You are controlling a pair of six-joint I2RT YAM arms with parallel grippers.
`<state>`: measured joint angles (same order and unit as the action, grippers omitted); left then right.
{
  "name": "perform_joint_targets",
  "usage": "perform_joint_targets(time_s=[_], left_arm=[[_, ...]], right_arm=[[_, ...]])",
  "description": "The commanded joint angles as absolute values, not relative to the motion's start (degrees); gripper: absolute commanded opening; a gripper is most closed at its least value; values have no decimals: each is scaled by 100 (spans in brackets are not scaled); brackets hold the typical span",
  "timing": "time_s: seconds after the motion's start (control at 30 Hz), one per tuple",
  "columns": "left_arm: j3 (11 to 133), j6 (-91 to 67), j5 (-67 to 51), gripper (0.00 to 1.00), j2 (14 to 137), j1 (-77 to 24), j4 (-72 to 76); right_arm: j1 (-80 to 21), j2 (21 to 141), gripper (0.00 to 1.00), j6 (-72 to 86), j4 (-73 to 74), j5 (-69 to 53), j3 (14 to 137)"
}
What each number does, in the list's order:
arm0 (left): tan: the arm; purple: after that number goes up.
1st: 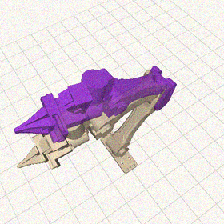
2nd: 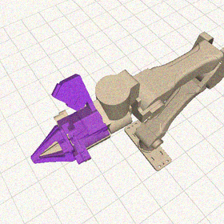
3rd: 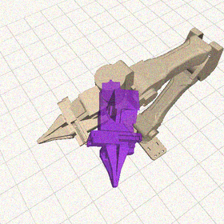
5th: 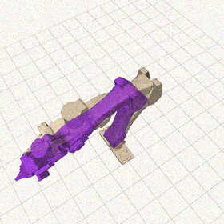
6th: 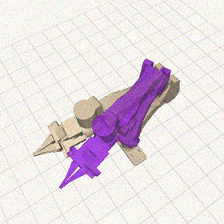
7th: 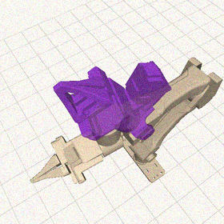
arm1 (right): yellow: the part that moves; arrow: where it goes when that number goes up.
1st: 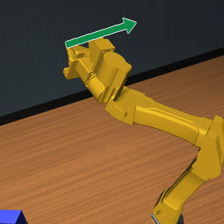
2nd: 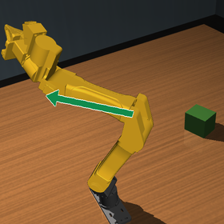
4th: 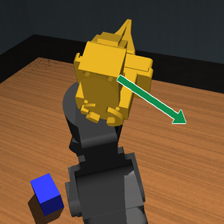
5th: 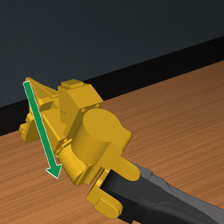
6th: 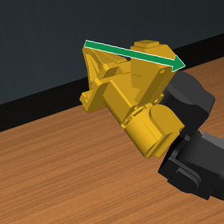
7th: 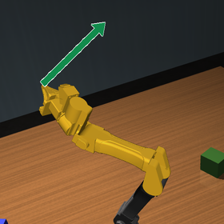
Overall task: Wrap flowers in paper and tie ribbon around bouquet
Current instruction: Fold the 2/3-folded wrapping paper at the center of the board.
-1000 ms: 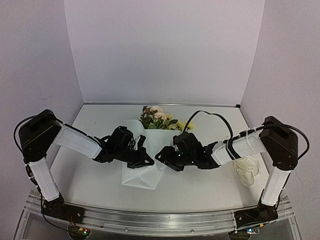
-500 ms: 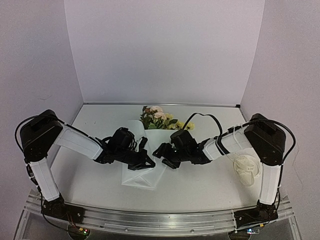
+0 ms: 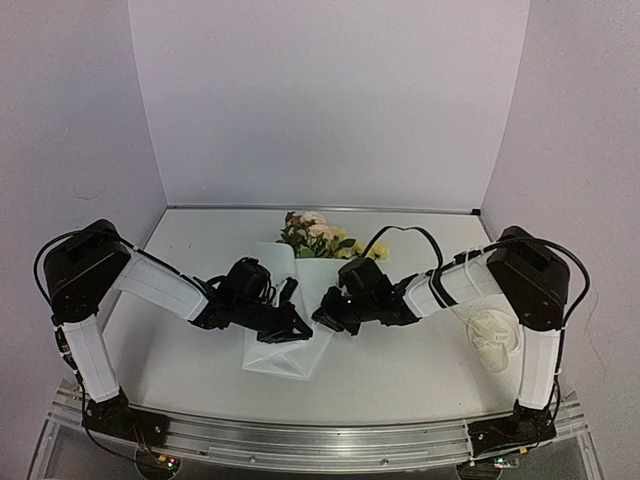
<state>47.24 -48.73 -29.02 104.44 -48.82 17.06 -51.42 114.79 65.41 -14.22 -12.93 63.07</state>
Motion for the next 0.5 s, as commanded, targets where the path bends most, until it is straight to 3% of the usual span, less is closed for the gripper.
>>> perform_joint_targets(time_s=[0.0, 0.13, 0.23, 0.47], left_arm=[[4806, -4774, -2903, 16, 10253, -4904, 1941], [4744, -4756, -2565, 29, 9674, -4878, 1729], [4580, -4864, -2328, 32, 9220, -4699, 1629], [4079, -5207, -2141, 18, 8908, -3866, 1218]], right_arm=[[-5123, 11583, 0, 6308, -1064, -1234, 6545], [-5123, 11530, 0, 6092, -917, -1074, 6475], [-5122, 11458, 0, 5918, -860, -932, 6401], [-5132, 11326, 0, 5671, -844, -698, 6286]])
